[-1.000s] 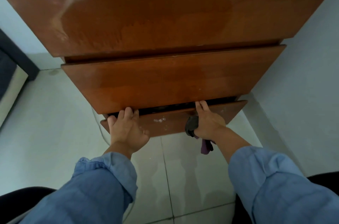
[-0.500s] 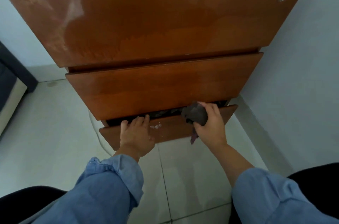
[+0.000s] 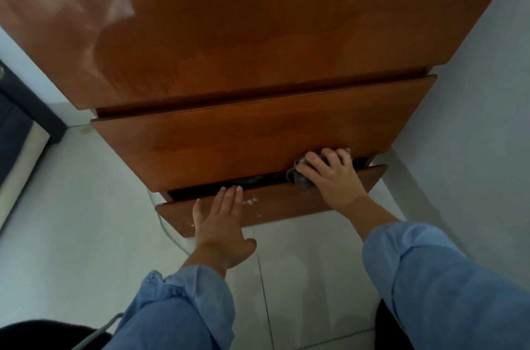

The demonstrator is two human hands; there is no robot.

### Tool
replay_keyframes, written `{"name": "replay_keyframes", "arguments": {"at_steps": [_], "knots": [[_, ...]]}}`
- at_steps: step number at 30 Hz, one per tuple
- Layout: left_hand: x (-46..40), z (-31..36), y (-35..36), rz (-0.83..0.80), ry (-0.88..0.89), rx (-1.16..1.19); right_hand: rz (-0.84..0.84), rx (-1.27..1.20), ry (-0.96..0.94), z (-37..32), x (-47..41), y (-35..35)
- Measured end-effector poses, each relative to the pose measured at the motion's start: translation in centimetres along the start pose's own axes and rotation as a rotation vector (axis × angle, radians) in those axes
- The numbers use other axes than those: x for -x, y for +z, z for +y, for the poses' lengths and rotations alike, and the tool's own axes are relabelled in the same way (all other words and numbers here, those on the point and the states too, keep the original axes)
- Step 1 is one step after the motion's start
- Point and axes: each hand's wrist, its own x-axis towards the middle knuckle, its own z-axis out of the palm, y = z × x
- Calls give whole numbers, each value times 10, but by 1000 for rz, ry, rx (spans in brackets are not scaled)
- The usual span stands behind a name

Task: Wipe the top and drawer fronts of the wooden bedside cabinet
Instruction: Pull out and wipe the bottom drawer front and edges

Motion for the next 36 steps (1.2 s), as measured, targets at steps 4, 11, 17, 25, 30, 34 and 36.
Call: {"name": "replay_keyframes", "arguments": {"at_steps": [4,11,17,25,30,34,36], "knots": [[1,1,-1,-23,-10,-22,-69,-86,198,-13,21,-4],[-2,30,-11,70,-5,15,12,-458,969,-27,51,-41],[-4,42,-10,-43,52,-29,214,-707,1443,21,54,-41],[-7,40,-5,-73,56,-35,-201,-656,1276,38,47,-14],[-7,40,-1,-72,54,-30,-328,-765,1096,-20,27,-34],[-8,40,-8,-113,58,-33,-491,-852,888,-91,12,-39],[-8,36,-12,-110,67,-32,-523,-791,862,-97,10,-39]]}}
